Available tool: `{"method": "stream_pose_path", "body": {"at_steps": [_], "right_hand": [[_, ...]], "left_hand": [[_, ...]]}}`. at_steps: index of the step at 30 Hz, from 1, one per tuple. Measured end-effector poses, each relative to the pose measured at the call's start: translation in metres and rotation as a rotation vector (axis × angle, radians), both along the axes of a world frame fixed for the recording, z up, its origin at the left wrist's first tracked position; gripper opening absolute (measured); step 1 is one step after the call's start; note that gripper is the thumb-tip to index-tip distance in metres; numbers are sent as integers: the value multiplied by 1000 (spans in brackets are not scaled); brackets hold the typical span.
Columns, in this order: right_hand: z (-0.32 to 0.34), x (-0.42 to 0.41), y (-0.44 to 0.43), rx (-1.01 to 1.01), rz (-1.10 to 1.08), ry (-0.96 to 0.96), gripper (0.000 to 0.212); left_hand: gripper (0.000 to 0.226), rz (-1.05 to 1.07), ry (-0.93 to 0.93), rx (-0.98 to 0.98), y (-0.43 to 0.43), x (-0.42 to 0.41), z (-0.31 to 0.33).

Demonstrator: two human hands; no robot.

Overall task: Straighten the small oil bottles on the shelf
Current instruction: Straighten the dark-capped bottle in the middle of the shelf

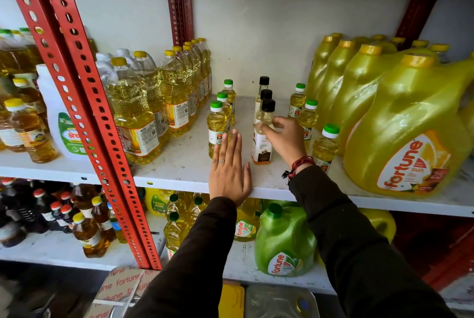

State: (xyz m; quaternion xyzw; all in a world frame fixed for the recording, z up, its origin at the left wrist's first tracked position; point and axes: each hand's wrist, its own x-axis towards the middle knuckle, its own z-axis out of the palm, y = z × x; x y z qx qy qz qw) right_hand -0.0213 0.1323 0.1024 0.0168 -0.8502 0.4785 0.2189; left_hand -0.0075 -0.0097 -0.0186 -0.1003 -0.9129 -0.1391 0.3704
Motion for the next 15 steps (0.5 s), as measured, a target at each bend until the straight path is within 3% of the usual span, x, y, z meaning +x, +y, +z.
{"method": "stream_pose_path", "body": {"at_steps": [15], "right_hand": [[-11,39,-3,133,-66,135,28]], "left_hand": [[72,-7,1,0,1,1,1]]}}
